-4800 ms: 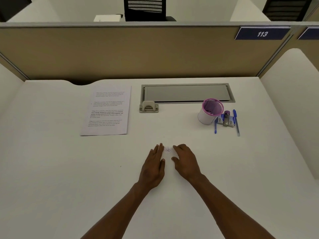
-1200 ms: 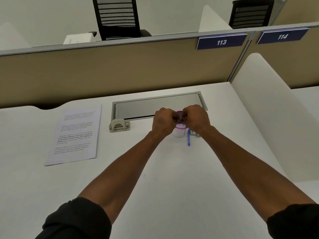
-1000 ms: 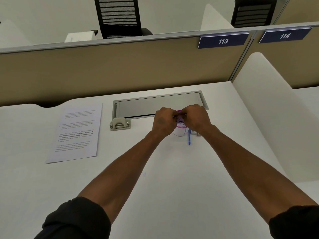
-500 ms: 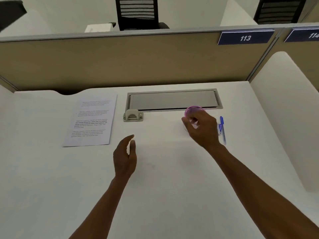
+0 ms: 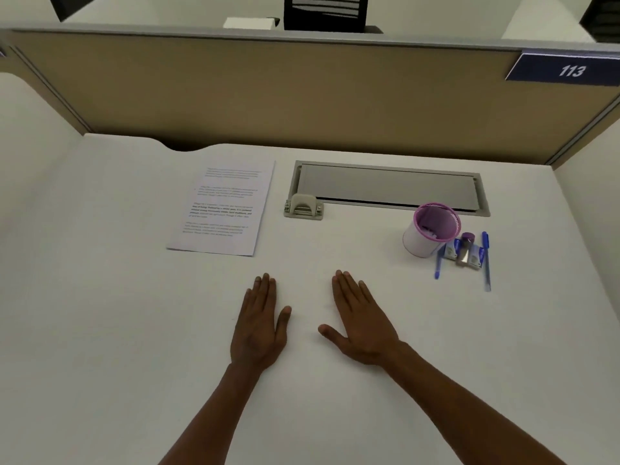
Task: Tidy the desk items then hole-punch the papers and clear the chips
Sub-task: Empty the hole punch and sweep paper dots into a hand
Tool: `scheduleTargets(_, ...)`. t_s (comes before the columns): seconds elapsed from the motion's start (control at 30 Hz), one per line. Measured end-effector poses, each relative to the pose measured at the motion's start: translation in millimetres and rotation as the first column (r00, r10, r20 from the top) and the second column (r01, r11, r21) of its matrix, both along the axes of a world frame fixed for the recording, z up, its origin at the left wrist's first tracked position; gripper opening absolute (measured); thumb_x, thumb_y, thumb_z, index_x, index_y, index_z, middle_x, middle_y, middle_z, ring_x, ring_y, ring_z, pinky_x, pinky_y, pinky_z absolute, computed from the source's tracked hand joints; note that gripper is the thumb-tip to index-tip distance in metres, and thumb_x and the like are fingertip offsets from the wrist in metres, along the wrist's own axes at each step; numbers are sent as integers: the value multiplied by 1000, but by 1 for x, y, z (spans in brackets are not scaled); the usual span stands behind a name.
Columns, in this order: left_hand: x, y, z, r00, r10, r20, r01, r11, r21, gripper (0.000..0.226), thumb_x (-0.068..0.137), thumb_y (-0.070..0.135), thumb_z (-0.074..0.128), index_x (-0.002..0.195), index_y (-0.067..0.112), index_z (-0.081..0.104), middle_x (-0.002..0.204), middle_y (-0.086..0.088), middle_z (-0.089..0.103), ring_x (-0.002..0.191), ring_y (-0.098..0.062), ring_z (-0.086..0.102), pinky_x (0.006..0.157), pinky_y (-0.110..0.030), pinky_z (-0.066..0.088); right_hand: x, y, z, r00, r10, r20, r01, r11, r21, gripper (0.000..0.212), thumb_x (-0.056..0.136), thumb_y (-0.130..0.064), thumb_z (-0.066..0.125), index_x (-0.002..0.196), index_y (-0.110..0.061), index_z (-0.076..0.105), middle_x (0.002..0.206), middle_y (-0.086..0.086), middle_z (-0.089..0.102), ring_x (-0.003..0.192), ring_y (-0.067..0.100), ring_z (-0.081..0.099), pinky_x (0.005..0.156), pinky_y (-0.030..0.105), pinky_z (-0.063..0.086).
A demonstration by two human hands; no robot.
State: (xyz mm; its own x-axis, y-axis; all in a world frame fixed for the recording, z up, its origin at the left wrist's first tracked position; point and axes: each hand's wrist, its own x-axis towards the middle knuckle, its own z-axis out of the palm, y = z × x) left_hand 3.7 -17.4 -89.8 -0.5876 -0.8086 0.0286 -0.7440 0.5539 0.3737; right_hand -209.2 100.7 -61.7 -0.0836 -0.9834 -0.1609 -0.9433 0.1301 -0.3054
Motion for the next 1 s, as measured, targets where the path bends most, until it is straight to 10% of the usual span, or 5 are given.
scheduleTargets(0.53, 2, 2, -1, 999, -47, 18, 47, 999, 3, 70, 100, 52, 22, 157, 13, 12, 165, -2, 7, 152, -10, -3, 125, -35, 8, 6, 9, 3, 969, 219, 118, -213, 975, -60, 76, 101, -57, 29, 156, -17, -4, 164, -5, -3, 150, 5, -6, 123, 36, 12)
scheduleTargets(0.73, 1, 3, 0, 996, -91, 0, 91, 996, -4, 67, 101, 49, 22, 157, 14, 13, 165, 0, 8, 152, -10, -1, 125, -34, 7, 1, 51, -5, 933, -281, 227, 314, 941, -125, 84, 96, -58, 37, 156, -16, -5, 165, -2, -2, 151, 7, -3, 123, 33, 11)
scheduleTargets(1.0, 1, 3, -2, 996, -93, 15, 93, 996, 8, 66, 101, 49, 20, 157, 15, 10, 165, 1, 5, 152, -9, -3, 125, -35, 8, 66, 25, -12, 920, -385, 67, 388, 920, -48, 93, 93, -69, 23, 153, -8, -15, 162, 13, -17, 149, 22, -21, 124, 41, -2)
